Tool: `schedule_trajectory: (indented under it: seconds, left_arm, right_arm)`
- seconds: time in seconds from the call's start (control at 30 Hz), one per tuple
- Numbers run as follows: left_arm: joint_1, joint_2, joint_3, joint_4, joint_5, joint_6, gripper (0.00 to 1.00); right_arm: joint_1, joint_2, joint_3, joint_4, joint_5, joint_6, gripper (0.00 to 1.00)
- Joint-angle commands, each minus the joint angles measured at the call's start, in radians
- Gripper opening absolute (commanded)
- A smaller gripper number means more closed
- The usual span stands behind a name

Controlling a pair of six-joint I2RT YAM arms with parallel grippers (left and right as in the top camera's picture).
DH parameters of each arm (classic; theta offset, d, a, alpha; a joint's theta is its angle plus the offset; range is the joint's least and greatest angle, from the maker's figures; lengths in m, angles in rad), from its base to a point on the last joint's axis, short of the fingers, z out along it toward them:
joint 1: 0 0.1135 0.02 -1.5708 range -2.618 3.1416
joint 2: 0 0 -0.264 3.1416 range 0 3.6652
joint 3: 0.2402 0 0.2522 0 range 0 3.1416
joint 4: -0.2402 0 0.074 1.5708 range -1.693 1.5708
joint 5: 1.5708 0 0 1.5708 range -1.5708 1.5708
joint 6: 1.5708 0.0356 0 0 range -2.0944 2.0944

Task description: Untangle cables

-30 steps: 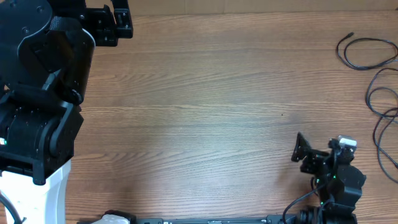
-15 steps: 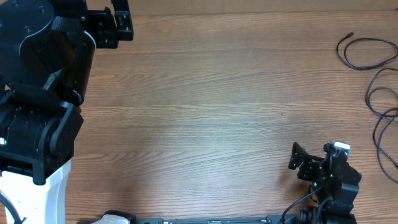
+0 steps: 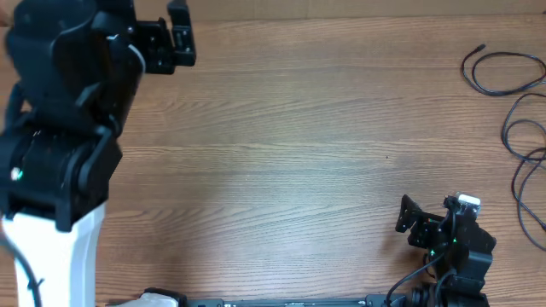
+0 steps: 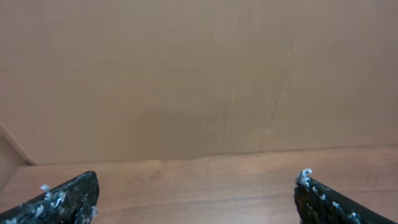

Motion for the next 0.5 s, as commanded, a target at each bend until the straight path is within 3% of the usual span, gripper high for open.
schedule_trajectory:
  seconds: [0.0, 0.1, 0.23, 0.3, 0.47]
  left_arm:
    - [-0.007, 0.074, -0.005, -0.024, 0.0, -0.018, 1.0]
    - [-0.008, 0.064, -0.07, 0.021, 0.01, 0.023, 1.0]
    - [-0.007, -0.016, -0.284, 0.158, 0.02, 0.021, 1.0]
    - [-0.007, -0.116, -0.527, 0.307, 0.02, -0.01, 1.0]
    - [-0.006, -0.306, -0.931, 0.568, 0.021, -0.038, 1.0]
  right_arm:
    - [-0.003, -0.008, 0.0, 0.003, 0.005, -0.004, 1.0]
    - [-0.003, -0.008, 0.0, 0.003, 0.005, -0.004, 1.0]
    - [-0.003, -0.008, 0.0, 0.003, 0.005, -0.004, 1.0]
    - [-0.003, -0.008, 0.0, 0.003, 0.005, -0.004, 1.0]
    - [-0.003, -0.008, 0.0, 0.003, 0.005, -0.004, 1.0]
